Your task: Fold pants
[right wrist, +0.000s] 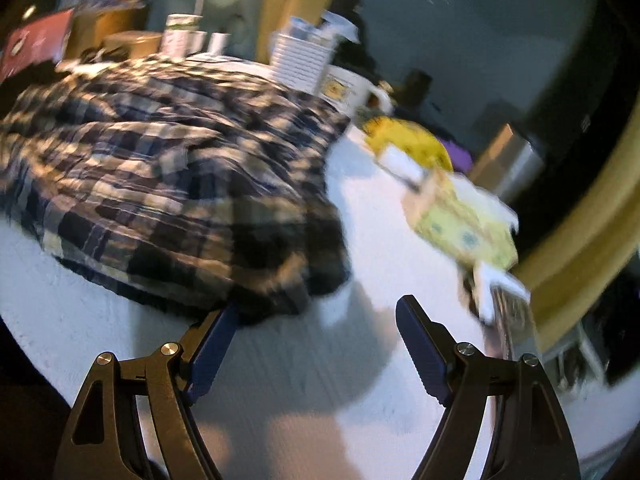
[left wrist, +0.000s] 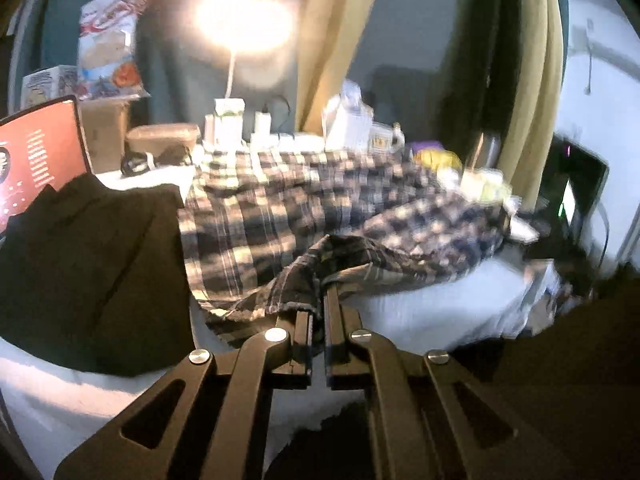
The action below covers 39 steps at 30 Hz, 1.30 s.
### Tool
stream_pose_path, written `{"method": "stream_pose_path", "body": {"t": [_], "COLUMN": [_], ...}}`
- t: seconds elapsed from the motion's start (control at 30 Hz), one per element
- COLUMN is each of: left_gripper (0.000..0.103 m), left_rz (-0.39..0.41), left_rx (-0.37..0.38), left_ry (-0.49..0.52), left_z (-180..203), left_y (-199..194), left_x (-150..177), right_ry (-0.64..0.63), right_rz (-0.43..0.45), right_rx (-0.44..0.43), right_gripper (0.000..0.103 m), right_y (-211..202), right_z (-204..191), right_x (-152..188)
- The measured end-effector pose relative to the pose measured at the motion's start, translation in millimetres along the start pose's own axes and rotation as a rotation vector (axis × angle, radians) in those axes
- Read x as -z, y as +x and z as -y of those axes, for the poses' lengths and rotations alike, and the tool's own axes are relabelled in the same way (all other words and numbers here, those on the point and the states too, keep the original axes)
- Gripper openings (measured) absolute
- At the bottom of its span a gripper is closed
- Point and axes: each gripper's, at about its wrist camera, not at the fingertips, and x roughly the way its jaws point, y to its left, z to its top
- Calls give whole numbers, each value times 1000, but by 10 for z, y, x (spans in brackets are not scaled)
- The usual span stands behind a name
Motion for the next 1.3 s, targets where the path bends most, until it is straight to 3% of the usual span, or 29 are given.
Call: {"method": "stream_pose_path", "body": {"t": [0.17,0.23,0.3,0.4,0.63,0.87,1.07,1.3], "left_gripper": [2,2,2,2,2,2,2,2], "left_rz": [60,97,138,179,173,221,276,317], "left_rx": [-27,-44,-58,-60,-65,-105,-114,-119], "left_ry": [2,-1,-13,-8,-5,38,74,93], "left_z": [24,33,25,45,37,86,84,35], "left_y": [-115,-179,-252,-296,-202,-211,-153,-66], "left_x": [-92,-108,-144,-215,-267,-423,-718,-1058], "right_ry": [-46,-41,-16,39,124,174,221,326], "right_rz": [33,47,64,91,112,159,202,210], "right_rx": [-67,-73,-74,-69,-82,-86,-87,-170], "right_gripper": [82,68,39,25,24,24,24,24], "right_y": [112,130,94,28,-99,-247,-299,-229], "right_z": [-104,-147,-172,-132,-14,80,163,418], "right_x": [-93,-118,-152,-190,-231,-364,-497,-664]}}
